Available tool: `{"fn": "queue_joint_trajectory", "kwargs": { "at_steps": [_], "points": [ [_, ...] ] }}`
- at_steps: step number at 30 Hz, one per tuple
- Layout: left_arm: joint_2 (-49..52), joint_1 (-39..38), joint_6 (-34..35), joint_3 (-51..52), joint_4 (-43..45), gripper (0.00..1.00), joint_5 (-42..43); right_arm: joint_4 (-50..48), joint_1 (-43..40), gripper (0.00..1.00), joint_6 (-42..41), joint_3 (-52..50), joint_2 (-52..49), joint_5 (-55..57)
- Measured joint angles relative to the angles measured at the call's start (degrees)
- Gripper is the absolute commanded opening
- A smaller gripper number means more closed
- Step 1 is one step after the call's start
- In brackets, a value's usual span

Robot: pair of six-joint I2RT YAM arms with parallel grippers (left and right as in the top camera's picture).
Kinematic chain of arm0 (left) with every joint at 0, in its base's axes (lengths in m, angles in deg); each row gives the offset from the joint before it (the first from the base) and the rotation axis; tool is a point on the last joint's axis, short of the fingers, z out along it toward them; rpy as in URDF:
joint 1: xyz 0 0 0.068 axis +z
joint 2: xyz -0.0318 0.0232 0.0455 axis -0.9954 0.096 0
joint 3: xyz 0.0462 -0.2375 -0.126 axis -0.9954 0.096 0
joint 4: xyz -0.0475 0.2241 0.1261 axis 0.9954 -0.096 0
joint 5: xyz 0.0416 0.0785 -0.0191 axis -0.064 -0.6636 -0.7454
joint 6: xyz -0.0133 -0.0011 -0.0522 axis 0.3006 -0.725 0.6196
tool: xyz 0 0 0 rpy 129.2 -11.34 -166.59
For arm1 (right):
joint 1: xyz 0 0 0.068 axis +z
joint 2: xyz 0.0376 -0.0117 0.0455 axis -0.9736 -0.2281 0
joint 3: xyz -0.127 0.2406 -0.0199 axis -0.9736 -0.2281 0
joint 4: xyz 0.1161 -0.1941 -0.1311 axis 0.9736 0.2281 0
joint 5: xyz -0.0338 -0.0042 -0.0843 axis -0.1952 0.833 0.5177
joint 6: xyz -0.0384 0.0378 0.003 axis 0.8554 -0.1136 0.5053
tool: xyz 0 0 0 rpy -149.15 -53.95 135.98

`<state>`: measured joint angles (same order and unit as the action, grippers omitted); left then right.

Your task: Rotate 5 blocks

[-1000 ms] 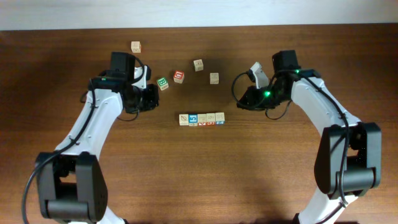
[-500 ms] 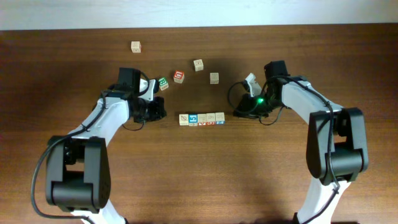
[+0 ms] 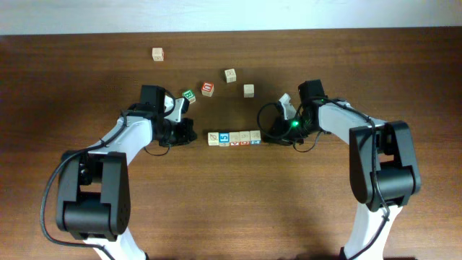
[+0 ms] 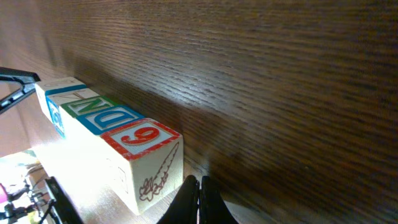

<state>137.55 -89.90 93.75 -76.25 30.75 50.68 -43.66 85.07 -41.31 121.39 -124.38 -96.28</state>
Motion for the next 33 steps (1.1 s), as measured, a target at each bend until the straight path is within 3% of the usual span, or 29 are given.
{"fn": "queue_joint_trajectory", "kwargs": {
  "at_steps": [18, 27, 33],
  "points": [
    [0.00, 0.00, -1.20, 0.02, 0.11, 0.00, -1.40, -1.22, 4.07, 0.04, -6.75, 0.00, -0.02, -0.92],
    [0.00, 0.00, -8.63, 0.24, -2.23, 0.00, -1.64, -1.68, 3.89, 0.05, -6.34, 0.00, -0.02, 0.39],
    [0.00, 0.00, -6.80, 0.24, -2.05, 0.00, -1.42, -3.61, 2.82, 0.05, -5.88, -0.04, -0.02, 0.61]
  ]
}}
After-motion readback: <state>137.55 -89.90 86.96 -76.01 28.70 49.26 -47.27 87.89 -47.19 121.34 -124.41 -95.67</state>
